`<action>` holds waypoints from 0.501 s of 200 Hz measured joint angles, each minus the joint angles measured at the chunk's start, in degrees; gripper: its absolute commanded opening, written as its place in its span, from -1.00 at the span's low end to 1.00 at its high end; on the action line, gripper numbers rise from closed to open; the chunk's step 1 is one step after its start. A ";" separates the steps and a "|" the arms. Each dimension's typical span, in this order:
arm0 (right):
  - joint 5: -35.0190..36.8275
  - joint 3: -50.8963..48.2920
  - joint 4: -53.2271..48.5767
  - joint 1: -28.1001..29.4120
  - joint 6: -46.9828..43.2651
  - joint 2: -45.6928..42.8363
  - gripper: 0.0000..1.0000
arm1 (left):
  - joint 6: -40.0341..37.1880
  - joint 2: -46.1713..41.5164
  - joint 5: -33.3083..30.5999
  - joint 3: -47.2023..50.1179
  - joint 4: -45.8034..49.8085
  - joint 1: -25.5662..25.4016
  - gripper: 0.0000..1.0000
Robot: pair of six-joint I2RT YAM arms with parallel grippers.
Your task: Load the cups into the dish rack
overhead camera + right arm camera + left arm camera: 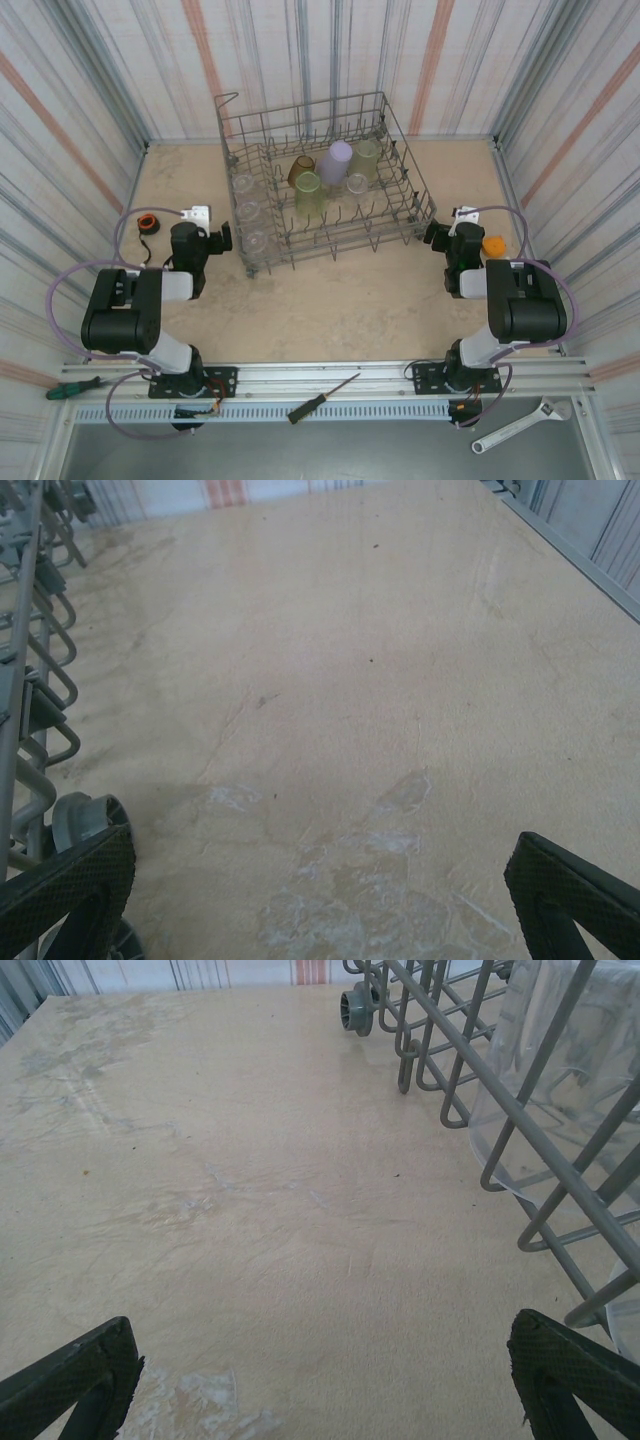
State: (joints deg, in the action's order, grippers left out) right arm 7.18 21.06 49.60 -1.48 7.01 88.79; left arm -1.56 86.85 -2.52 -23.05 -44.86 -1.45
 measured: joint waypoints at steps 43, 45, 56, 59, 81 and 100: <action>0.00 0.00 -0.07 0.00 -0.04 0.00 0.98 | 0.00 0.00 0.00 0.00 0.00 0.00 0.97; 0.00 0.02 -0.07 0.00 -0.04 0.00 0.98 | -0.02 0.00 0.00 0.00 0.00 0.00 0.97; 0.00 0.02 -0.11 0.00 -0.04 0.00 0.98 | 0.00 0.00 0.00 0.00 0.00 0.00 0.97; 0.00 0.02 -0.11 0.00 -0.04 0.00 0.98 | -0.02 0.00 0.00 0.00 0.00 0.00 0.97; -0.28 0.02 -0.13 0.00 -0.15 0.00 0.98 | 0.00 0.00 0.00 0.00 0.00 0.00 0.97; -1.09 0.02 -0.13 -0.07 -0.48 0.00 0.98 | 0.00 0.00 0.00 0.00 0.00 0.00 0.97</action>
State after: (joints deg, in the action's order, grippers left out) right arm 6.09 21.08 49.47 -1.54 6.52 88.79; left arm -1.56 86.85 -2.52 -23.05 -44.86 -1.45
